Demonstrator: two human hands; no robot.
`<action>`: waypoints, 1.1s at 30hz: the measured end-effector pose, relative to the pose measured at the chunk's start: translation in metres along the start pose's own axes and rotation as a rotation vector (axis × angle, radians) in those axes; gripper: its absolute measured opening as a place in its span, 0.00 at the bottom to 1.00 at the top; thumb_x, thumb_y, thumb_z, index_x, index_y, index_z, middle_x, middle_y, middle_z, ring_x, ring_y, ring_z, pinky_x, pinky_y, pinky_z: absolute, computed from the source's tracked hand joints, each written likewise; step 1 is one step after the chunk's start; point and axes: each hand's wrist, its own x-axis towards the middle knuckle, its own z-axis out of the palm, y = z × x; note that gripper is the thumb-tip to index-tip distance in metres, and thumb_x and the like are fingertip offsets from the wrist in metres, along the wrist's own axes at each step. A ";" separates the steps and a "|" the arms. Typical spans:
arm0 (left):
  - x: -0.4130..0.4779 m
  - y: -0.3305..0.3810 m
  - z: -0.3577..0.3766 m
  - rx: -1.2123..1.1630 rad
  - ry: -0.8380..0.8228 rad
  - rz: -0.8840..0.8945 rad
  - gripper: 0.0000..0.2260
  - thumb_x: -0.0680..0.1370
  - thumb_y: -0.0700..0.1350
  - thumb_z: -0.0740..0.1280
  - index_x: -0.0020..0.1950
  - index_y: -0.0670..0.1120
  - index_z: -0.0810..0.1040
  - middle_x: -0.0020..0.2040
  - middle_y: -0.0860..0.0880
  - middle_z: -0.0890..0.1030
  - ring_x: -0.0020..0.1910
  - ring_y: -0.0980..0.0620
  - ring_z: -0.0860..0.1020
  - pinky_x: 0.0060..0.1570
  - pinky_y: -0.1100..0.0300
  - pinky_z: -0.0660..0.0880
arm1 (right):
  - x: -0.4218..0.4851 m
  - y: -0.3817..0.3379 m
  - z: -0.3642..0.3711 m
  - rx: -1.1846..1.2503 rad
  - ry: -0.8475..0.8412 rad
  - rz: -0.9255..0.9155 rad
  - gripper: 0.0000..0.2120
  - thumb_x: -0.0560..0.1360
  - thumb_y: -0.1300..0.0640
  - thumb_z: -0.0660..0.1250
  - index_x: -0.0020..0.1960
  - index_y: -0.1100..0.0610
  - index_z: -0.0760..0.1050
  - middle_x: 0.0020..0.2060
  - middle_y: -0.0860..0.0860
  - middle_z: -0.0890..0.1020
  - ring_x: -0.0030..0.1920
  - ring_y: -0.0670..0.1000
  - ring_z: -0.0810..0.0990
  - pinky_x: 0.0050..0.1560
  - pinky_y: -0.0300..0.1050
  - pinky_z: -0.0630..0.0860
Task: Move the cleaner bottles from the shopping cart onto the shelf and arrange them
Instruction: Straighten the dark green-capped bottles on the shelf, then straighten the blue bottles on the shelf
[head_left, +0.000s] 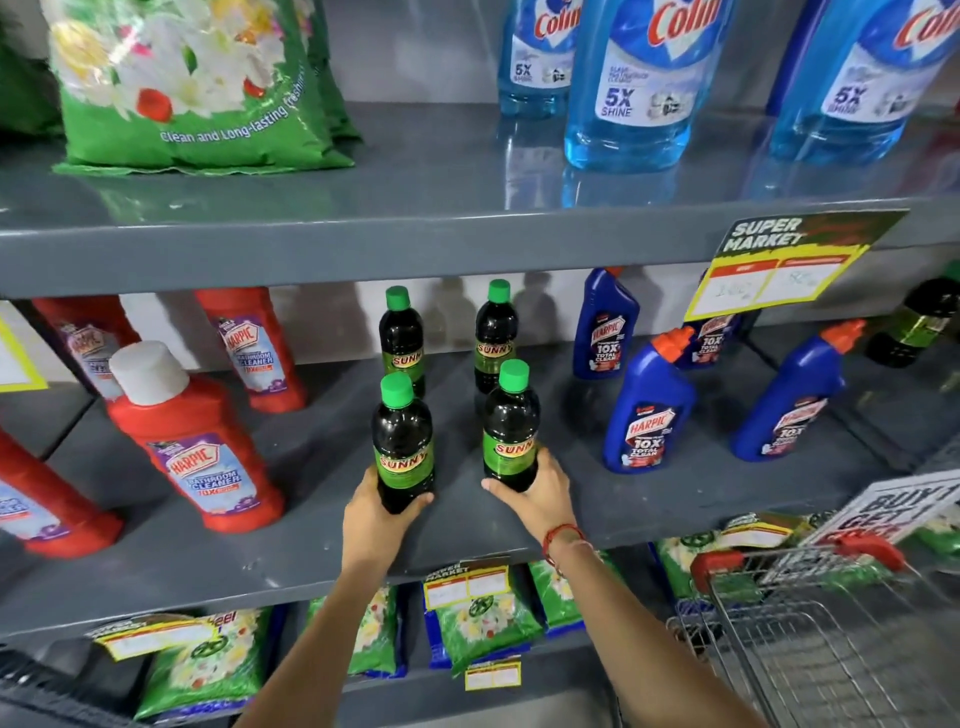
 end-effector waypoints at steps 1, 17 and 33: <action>-0.002 0.000 0.001 -0.012 0.014 -0.009 0.28 0.66 0.47 0.76 0.62 0.43 0.71 0.59 0.41 0.80 0.58 0.41 0.77 0.55 0.51 0.73 | 0.000 0.000 -0.001 0.005 -0.010 0.001 0.34 0.58 0.50 0.79 0.60 0.59 0.71 0.56 0.56 0.79 0.58 0.54 0.76 0.56 0.39 0.70; -0.053 0.085 0.132 -0.204 -0.217 0.258 0.20 0.69 0.44 0.74 0.53 0.60 0.70 0.51 0.52 0.77 0.51 0.64 0.76 0.50 0.72 0.73 | 0.028 0.110 -0.187 0.170 0.702 0.136 0.26 0.61 0.61 0.78 0.55 0.51 0.72 0.52 0.65 0.76 0.48 0.58 0.76 0.50 0.48 0.75; -0.003 0.128 0.219 -0.122 -0.333 0.143 0.23 0.61 0.48 0.80 0.52 0.44 0.78 0.43 0.51 0.83 0.38 0.62 0.78 0.34 0.78 0.71 | 0.080 0.134 -0.250 0.022 0.523 0.298 0.54 0.47 0.40 0.78 0.68 0.55 0.60 0.63 0.57 0.74 0.64 0.57 0.73 0.65 0.58 0.71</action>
